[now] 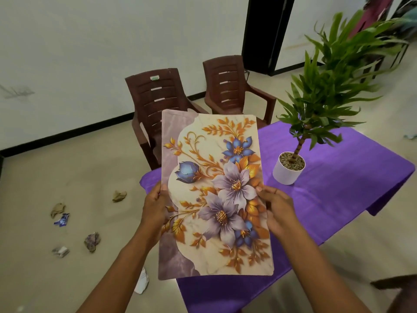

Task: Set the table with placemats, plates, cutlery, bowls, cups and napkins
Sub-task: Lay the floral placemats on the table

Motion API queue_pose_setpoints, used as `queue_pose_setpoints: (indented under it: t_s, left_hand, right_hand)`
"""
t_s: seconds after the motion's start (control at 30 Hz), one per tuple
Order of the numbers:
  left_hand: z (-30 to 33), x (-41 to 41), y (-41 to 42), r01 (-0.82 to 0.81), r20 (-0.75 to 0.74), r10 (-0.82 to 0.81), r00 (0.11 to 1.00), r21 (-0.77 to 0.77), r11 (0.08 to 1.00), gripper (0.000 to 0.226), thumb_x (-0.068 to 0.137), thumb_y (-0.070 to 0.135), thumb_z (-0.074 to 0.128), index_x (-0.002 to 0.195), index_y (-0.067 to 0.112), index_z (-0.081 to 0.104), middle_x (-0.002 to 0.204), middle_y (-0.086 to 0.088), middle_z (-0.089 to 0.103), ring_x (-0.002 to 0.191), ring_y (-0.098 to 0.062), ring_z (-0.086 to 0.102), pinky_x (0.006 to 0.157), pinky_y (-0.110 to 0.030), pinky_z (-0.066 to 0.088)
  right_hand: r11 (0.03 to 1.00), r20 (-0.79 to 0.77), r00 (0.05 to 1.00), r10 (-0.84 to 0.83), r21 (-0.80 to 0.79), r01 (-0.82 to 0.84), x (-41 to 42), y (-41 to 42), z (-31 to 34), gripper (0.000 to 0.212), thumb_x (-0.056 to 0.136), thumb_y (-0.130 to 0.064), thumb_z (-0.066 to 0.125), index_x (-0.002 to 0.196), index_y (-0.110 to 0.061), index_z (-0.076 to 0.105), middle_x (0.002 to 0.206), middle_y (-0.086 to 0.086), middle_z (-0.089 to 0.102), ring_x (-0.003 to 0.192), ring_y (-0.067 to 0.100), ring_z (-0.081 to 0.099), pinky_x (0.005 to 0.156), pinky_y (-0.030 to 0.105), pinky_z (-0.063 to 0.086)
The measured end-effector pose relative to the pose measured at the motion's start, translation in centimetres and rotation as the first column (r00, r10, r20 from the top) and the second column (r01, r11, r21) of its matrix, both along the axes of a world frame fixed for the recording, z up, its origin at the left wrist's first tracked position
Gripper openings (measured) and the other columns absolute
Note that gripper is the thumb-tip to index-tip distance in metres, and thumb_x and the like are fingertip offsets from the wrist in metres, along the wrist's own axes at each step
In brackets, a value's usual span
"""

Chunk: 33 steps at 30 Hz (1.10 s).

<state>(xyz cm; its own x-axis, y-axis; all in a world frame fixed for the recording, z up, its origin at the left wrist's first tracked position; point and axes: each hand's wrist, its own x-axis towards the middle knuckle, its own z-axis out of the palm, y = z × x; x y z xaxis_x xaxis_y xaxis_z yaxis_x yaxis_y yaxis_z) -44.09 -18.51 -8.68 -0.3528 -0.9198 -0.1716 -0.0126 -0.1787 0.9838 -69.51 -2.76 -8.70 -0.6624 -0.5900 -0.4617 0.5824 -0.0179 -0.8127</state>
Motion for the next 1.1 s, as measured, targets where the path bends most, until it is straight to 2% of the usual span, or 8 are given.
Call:
queue_pose_setpoints:
  t_s: [0.1,0.23,0.37,0.5,0.63,0.8,1.0,1.1]
  left_hand:
    - [0.4,0.3,0.5,0.010,-0.021,-0.010,1.000,0.030,1.000,0.033,0.110,0.037,0.044,0.127,0.021,0.067,0.112,-0.002,0.079,0.098,-0.021,0.077,0.071,-0.033,0.063]
    - [0.8,0.9,0.6,0.044,-0.011,-0.044,0.999,0.020,0.999,0.035,0.110,0.035,0.045,0.131,0.016,0.065,0.117,-0.006,0.077,0.105,-0.026,0.075,0.089,-0.044,0.061]
    - [1.2,1.3,0.7,0.065,0.002,-0.065,0.998,-0.007,0.998,0.028,0.109,0.030,0.048,0.128,0.019,0.066,0.114,-0.002,0.079,0.101,-0.023,0.077,0.083,-0.039,0.064]
    - [1.4,1.5,0.9,0.068,-0.021,-0.068,0.997,0.001,0.998,0.025,0.107,0.029,0.052,0.126,0.021,0.067,0.109,-0.001,0.080,0.095,-0.023,0.078,0.075,-0.036,0.065]
    - [0.8,1.8,1.2,0.033,0.024,-0.032,0.999,-0.053,0.998,0.021,0.106,0.028,0.056,0.119,0.023,0.071,0.105,-0.004,0.080,0.089,-0.022,0.079,0.068,-0.031,0.064]
    - [-0.5,2.7,1.0,-0.041,0.126,0.071,0.989,-0.225,0.973,0.019,0.107,0.024,0.057,0.117,0.024,0.074,0.105,0.000,0.079,0.100,-0.024,0.075,0.086,-0.045,0.062]
    - [0.2,4.3,0.2,-0.090,0.218,0.231,0.948,-0.513,0.854,0.027,0.108,0.012,0.052,0.129,0.009,0.070,0.108,0.007,0.071,0.100,-0.016,0.067,0.081,-0.012,0.050]
    - [0.6,4.8,0.2,-0.124,0.223,0.301,0.927,-0.575,0.808,0.030,0.109,0.015,0.051,0.130,0.004,0.068,0.115,-0.006,0.071,0.106,-0.025,0.066,0.086,-0.027,0.049]
  right_hand:
    - [0.998,0.038,0.997,-0.060,-0.011,0.060,0.2,0.8,-0.6,0.030,0.085,0.004,0.072,0.114,0.009,0.067,0.077,0.017,0.071,0.056,0.023,0.066,0.053,0.032,0.057]
    - [0.995,0.065,0.994,-0.088,-0.030,0.090,0.7,1.2,-0.9,0.018,0.088,0.005,0.068,0.106,0.006,0.070,0.074,0.015,0.071,0.055,0.022,0.064,0.052,0.030,0.057]
    - [0.992,0.078,0.990,-0.119,-0.042,0.122,1.1,1.7,-1.4,0.025,0.091,0.002,0.066,0.116,0.008,0.068,0.094,0.020,0.072,0.066,0.023,0.068,0.060,0.034,0.060]
    - [0.991,0.086,0.989,-0.122,-0.044,0.126,1.9,2.6,-1.4,0.011,0.096,0.003,0.061,0.106,0.001,0.064,0.062,0.009,0.065,0.043,0.015,0.058,0.043,0.027,0.052]
    - [0.984,0.084,0.980,-0.179,0.011,0.179,2.3,3.7,-2.5,0.011,0.098,0.004,0.058,0.105,-0.004,0.059,0.059,0.009,0.061,0.039,0.016,0.052,0.039,0.025,0.047]
    - [0.963,0.047,0.967,-0.251,0.115,0.245,2.4,5.8,-4.6,0.026,0.095,0.010,0.054,0.108,-0.010,0.061,0.083,0.017,0.068,0.061,0.027,0.063,0.055,0.032,0.055]
    - [0.910,0.084,0.915,-0.395,0.171,0.377,2.7,9.4,-7.6,0.036,0.097,0.011,0.046,0.122,-0.015,0.052,0.092,0.020,0.062,0.071,0.031,0.061,0.062,0.035,0.053]
    - [0.872,0.093,0.881,-0.464,0.225,0.436,3.1,10.4,-9.5,0.027,0.097,0.008,0.048,0.113,-0.014,0.052,0.099,0.019,0.060,0.080,0.033,0.060,0.074,0.042,0.051]
